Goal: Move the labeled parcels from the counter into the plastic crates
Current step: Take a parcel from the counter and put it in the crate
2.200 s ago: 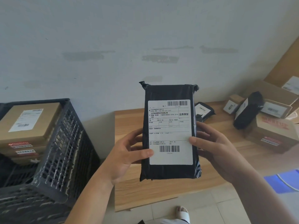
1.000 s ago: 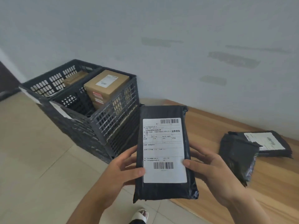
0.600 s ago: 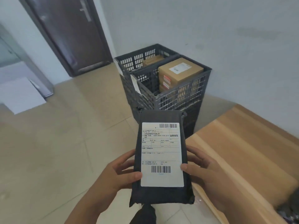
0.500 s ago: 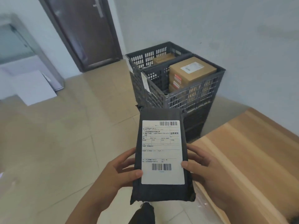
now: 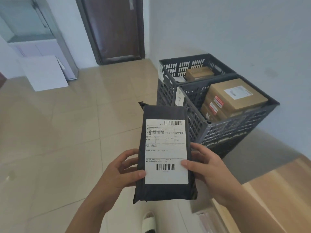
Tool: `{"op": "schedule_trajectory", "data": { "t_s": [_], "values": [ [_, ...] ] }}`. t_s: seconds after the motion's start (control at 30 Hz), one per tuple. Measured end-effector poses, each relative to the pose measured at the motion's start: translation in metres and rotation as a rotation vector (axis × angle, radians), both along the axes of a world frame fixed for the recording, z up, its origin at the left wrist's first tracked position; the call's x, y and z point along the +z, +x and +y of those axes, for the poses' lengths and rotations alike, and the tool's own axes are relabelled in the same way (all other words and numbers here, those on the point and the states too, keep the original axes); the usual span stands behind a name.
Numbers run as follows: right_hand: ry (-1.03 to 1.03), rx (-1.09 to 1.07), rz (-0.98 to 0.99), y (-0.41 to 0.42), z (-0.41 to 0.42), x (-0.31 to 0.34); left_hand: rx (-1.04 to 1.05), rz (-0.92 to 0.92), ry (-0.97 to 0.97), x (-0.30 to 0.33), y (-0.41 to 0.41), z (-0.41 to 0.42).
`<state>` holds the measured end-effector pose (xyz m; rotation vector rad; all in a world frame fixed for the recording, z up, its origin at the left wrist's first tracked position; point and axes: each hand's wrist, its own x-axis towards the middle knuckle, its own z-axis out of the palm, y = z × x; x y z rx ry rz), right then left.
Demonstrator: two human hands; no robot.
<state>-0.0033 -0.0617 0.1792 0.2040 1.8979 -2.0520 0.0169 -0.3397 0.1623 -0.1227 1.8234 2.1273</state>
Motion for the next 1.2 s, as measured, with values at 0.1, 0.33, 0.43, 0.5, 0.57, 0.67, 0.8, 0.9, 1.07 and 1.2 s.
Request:
{"op": "schedule_trajectory", "data": {
  "t_s": [0.1,0.33,0.43,0.5,0.57,0.67,0.8,0.9,1.07,1.2],
  "values": [
    [0.032,-0.016,0.011,-0.028,-0.022,0.008,-0.006,0.004,0.01,0.004,-0.033,-0.022],
    [0.028,-0.086,0.002,-0.083,-0.05,0.004,-0.042,0.02,-0.028,0.001,-0.104,-0.052],
    [-0.007,-0.06,-0.014,-0.111,-0.057,-0.002,-0.053,0.001,-0.035,-0.002,-0.13,-0.058],
    [-0.043,-0.04,-0.02,-0.134,-0.061,-0.009,-0.047,-0.006,-0.058,-0.004,-0.151,-0.064],
    [-0.066,-0.014,-0.026,-0.162,-0.066,-0.017,-0.022,-0.017,-0.088,-0.006,-0.176,-0.069],
    [-0.088,0.001,-0.042,-0.215,-0.076,-0.027,0.003,-0.015,-0.127,-0.007,-0.224,-0.078],
    [-0.097,-0.012,-0.038,-0.3,-0.092,-0.029,0.024,-0.005,-0.153,0.001,-0.303,-0.09],
    [-0.14,-0.025,-0.042,-0.363,-0.099,-0.027,0.018,0.012,-0.162,0.012,-0.367,-0.098],
    [-0.188,-0.036,-0.057,-0.451,-0.104,-0.028,0.01,0.015,-0.196,0.022,-0.458,-0.102],
    [-0.209,-0.104,-0.117,-0.498,-0.096,-0.034,-0.067,-0.002,-0.2,0.018,-0.518,-0.093]
  ]
}}
